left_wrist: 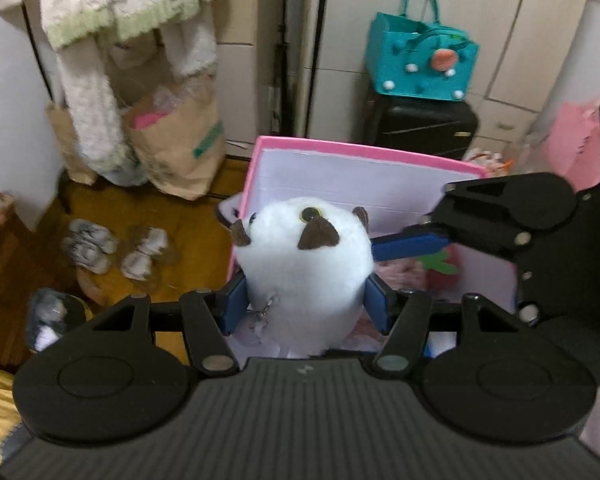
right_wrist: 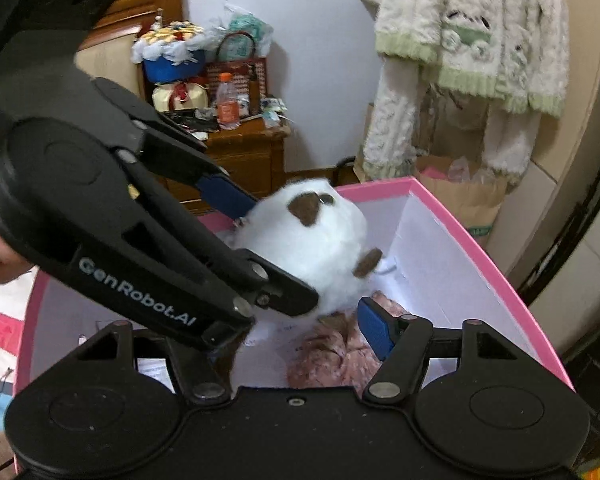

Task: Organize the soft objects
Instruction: 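Carry the cat plush into the pink box with both tools and release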

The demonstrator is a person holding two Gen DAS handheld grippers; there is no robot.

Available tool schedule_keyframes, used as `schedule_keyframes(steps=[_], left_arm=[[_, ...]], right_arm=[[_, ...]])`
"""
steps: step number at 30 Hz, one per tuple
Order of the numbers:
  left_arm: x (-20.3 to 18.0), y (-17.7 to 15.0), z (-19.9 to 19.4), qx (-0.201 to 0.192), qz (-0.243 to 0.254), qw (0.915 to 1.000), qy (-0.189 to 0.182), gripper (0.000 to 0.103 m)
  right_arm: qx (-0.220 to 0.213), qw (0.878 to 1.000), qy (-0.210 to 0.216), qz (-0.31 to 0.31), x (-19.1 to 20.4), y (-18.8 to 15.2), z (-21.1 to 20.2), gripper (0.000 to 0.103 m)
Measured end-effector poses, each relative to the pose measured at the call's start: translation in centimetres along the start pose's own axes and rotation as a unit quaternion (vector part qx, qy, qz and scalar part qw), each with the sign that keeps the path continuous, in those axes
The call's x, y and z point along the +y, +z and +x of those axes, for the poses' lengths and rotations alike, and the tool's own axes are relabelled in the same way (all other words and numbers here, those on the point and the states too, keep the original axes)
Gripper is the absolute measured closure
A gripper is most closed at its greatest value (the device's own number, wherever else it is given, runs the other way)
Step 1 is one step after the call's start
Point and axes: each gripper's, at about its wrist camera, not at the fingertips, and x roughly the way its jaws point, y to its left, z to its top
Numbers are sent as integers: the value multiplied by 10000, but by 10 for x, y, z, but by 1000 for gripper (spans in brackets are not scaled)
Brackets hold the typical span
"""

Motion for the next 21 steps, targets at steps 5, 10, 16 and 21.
schedule_keyframes(steps=[5, 10, 16, 21], left_arm=[[-6, -2, 0, -33, 144, 9998, 95, 42], [-22, -5, -9, -360, 497, 9969, 494, 42], [-34, -5, -37, -536, 654, 9955, 431, 39], [-44, -15, -62, -322, 770, 9957, 389, 38]], right_arm=[[35, 9997, -222, 115, 2, -6, -2, 33], [-39, 9988, -384, 303, 2, -9, -18, 34], [-85, 9979, -388, 505, 13, -19, -45, 38], [-196, 9971, -325, 664, 30, -30, -80, 38]])
